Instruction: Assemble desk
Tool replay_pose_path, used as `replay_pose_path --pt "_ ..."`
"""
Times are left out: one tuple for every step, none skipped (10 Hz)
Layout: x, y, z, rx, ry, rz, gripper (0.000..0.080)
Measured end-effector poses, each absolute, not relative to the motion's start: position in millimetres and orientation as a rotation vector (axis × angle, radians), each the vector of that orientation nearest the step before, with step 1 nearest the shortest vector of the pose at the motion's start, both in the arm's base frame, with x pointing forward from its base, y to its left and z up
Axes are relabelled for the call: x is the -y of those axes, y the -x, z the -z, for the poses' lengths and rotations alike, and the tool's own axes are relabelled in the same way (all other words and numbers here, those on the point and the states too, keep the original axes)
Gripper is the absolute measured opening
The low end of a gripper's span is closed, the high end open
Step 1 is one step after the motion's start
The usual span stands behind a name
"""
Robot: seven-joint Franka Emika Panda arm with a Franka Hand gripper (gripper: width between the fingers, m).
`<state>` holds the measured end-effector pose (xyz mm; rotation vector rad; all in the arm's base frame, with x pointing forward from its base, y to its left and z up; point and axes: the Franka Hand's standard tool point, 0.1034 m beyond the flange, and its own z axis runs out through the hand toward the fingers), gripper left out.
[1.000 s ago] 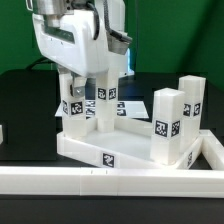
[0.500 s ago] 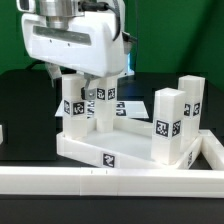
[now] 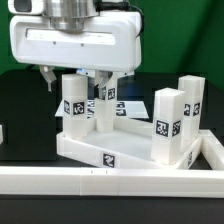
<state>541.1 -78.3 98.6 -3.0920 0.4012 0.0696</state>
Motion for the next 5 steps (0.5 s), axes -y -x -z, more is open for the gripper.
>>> replay_pose_path --pt "77.8 -540.3 -98.1 -0.271 3.108 -0.074 0.0649" --pt "76.7 -538.9 -96.8 -0.166 3.115 -0.076 0.0649" --pt "75.4 -536.9 -95.0 -0.047 3.117 -0.077 0.0649" --pt "75.3 -536.9 -95.0 0.062 3.118 -0.078 0.0649" --pt "76.6 -536.9 -95.2 0.171 3.117 -0.080 0.0649"
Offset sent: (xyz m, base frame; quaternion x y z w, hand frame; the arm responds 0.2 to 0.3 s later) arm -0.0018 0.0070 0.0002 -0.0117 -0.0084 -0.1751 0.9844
